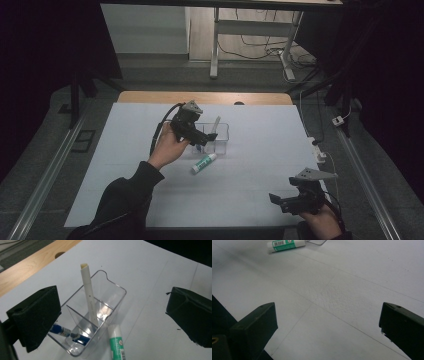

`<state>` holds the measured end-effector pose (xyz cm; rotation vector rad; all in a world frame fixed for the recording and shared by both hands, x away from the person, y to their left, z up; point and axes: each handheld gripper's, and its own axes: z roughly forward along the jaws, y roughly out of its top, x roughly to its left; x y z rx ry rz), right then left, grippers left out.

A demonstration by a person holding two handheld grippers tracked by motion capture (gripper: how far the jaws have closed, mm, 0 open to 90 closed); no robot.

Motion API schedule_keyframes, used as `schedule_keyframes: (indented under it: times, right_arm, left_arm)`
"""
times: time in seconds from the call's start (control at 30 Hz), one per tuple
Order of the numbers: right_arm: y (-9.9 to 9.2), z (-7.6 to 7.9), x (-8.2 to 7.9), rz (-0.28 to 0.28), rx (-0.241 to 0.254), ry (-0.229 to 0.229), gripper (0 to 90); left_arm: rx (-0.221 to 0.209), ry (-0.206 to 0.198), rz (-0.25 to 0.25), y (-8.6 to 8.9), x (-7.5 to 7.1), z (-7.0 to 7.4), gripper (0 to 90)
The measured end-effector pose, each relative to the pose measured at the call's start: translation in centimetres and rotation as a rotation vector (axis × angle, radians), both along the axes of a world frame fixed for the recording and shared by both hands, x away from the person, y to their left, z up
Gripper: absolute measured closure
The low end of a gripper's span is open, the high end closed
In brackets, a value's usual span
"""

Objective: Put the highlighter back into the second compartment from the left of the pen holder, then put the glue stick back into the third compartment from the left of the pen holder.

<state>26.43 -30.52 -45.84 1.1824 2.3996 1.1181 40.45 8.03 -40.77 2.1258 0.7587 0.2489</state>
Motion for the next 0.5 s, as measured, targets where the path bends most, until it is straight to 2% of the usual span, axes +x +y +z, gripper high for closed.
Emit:
schedule_keyframes:
  times: [0.2,0.37,0.5]
  right_arm:
    - [0.0,0.0,0.0,-0.003,-0.002,0.002,1.4]
    - [0.1,0.0,0.0,-0.007,-0.002,-0.001,1.4]
    - [0.1,0.0,0.0,-0.007,-0.005,0.001,1.4]
  left_arm:
    - [-0.022,0.023,-0.011,1.0,-0.7,-0.4,0.0]
    - [-0.045,0.03,-0.052,1.7,-1.2,-0.8,0.0]
    - [-0.023,0.027,-0.055,2.1,-1.8,-1.2,0.1]
